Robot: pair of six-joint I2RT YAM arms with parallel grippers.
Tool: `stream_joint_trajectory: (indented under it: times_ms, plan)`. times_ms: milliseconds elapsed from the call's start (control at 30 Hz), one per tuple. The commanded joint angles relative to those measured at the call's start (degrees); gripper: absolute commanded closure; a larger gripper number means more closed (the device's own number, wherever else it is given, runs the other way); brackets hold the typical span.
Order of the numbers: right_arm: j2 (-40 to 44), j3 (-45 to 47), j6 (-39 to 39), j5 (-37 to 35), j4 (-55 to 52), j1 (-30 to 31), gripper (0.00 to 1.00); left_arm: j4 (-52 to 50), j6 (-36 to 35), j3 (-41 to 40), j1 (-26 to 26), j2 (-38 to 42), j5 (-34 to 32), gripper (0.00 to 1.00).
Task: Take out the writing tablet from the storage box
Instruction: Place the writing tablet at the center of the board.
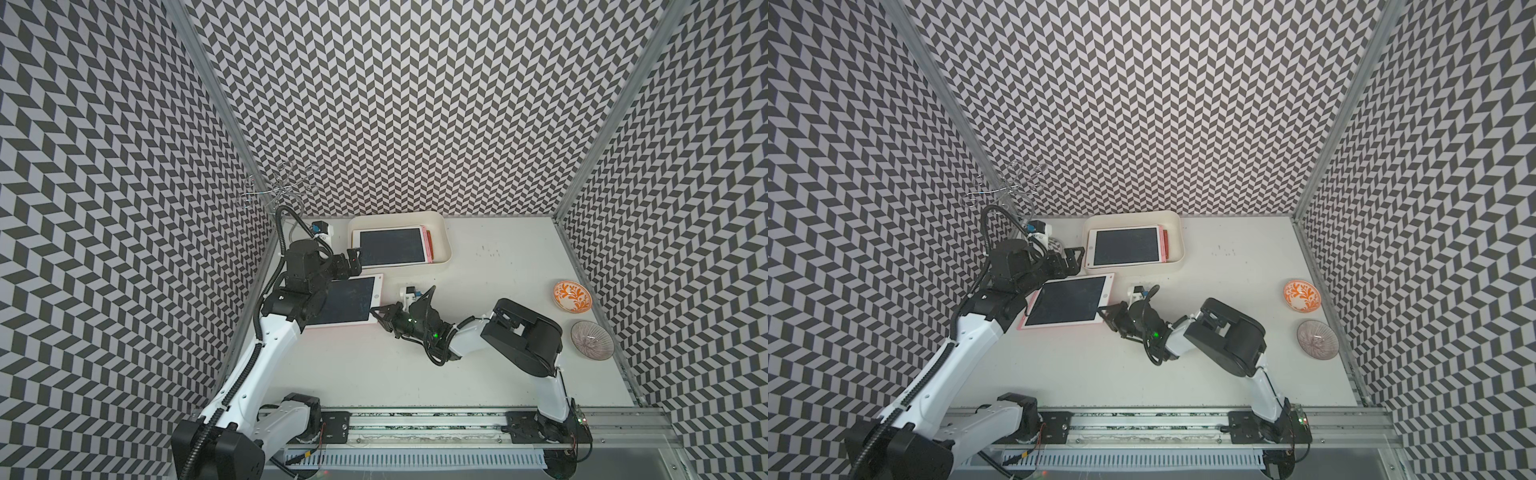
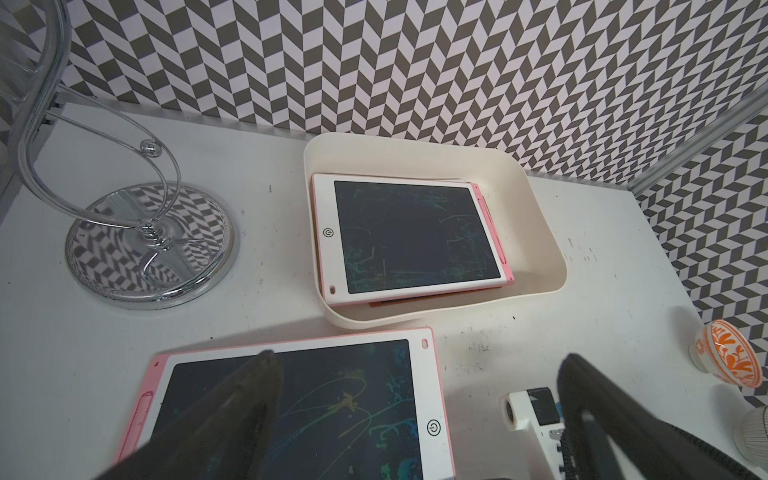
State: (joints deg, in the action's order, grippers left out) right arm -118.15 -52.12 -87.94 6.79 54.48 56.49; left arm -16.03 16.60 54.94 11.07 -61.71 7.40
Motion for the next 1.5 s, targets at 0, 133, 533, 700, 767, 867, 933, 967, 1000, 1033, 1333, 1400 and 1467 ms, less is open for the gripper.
stream_joint_trajectory:
  times_ms: [0, 133, 533, 700, 767, 867, 933, 967, 1000, 1033, 1333, 1400, 1467]
  plan:
    - [-0.97, -2.53, -1.2, -0.17, 5.73, 0.84, 1.0, 1.26, 0.55, -1.09, -0.55, 1.18, 0.82, 0.01]
    - [-2.33, -4.55, -0.24, 0.49, 4.29, 0.94, 1.0, 1.31, 0.66, -1.36, -0.72, 1.21, 1.16, 0.01]
    - [-5.43, -12.25, 2.85, 2.12, -3.13, 0.98, 0.67, 1.5, 0.71, -1.71, -1.4, 1.16, 1.63, 0.01]
    - [-4.9, -13.65, 4.35, 2.05, -7.25, 0.93, 0.55, 1.69, 0.77, -1.86, -1.59, 1.16, 1.83, 0.01]
    - [-4.59, -13.88, 4.52, 1.92, -8.8, 0.97, 0.5, 1.66, 0.8, -1.92, -1.66, 1.11, 1.96, 0.01]
    - [-3.9, -14.17, 5.12, 1.48, -10.98, 0.92, 0.4, 1.57, 0.76, -1.76, -1.75, 1.07, 2.08, 0.01]
    - [-3.29, -14.73, 6.16, 1.39, -12.74, 0.9, 0.35, 1.61, 0.89, -1.78, -1.75, 1.15, 2.13, 0.01]
    - [-2.94, -15.26, 6.9, 1.23, -14.31, 0.89, 0.33, 1.57, 0.82, -1.82, -1.84, 1.18, 2.14, 0.01]
    - [-2.65, -15.82, 7.57, 1.07, -16.18, 0.82, 0.31, 1.56, 0.89, -1.88, -1.83, 1.2, 2.11, 0.01]
    - [-2.29, -16.63, 8.29, 0.87, -18.27, 0.84, 0.27, 1.56, 0.89, -1.91, -1.92, 1.18, 2.12, 0.01]
    - [1.57, -19.56, 12.87, -2.57, -29.62, 1.04, 0.05, 1.93, 1.12, -1.99, -2.37, 0.96, 2.44, 0.01]
    - [2.24, -19.94, 13.4, -3.33, -31.33, 1.02, 0.02, 1.95, 1.17, -1.94, -2.54, 0.85, 2.49, 0.01]
    - [3.1, -20.03, 13.95, -4.42, -32.85, 1.15, 0.0, 1.96, 1.23, -2.01, -2.72, 0.63, 2.58, 0.01]
